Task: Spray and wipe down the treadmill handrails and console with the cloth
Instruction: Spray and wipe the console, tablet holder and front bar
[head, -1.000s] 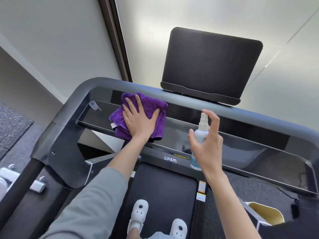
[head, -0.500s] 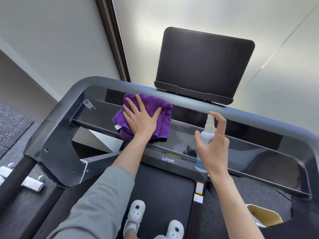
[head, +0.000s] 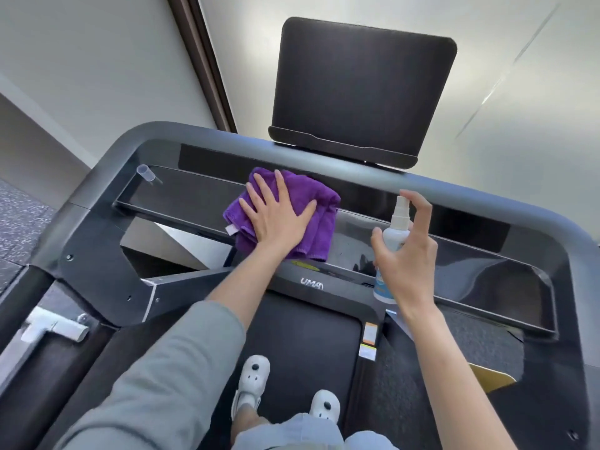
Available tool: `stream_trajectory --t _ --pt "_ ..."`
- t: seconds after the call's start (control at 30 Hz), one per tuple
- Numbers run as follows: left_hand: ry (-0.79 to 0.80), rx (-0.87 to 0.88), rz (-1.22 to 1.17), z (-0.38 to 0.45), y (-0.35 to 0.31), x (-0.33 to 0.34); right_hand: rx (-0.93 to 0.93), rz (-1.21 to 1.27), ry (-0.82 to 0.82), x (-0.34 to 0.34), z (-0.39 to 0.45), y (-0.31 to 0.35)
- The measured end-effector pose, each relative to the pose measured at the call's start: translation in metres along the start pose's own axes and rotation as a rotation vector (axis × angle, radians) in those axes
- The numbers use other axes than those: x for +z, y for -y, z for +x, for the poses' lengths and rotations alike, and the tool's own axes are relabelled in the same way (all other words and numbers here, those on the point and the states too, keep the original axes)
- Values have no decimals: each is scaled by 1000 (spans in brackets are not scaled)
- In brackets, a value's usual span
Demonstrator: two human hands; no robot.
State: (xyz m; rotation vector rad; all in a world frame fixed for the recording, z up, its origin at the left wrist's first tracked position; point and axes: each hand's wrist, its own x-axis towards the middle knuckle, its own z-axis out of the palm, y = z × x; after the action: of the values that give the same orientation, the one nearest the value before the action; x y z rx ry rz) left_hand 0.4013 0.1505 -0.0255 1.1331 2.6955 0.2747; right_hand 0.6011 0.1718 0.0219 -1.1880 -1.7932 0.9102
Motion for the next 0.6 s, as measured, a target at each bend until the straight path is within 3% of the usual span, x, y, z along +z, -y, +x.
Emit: stream_trajectory --t 0.17,0.43,0.6 --pt "-56 -133 0 6 -13 2 4 -37 -17 -7 -9 -3" --pt "-46 69 -48 -90 -87 41 55 -13 -87 -31 -9 -11" --pt "-31 9 2 -36 -57 24 101 12 -99 -41 -7 -9"
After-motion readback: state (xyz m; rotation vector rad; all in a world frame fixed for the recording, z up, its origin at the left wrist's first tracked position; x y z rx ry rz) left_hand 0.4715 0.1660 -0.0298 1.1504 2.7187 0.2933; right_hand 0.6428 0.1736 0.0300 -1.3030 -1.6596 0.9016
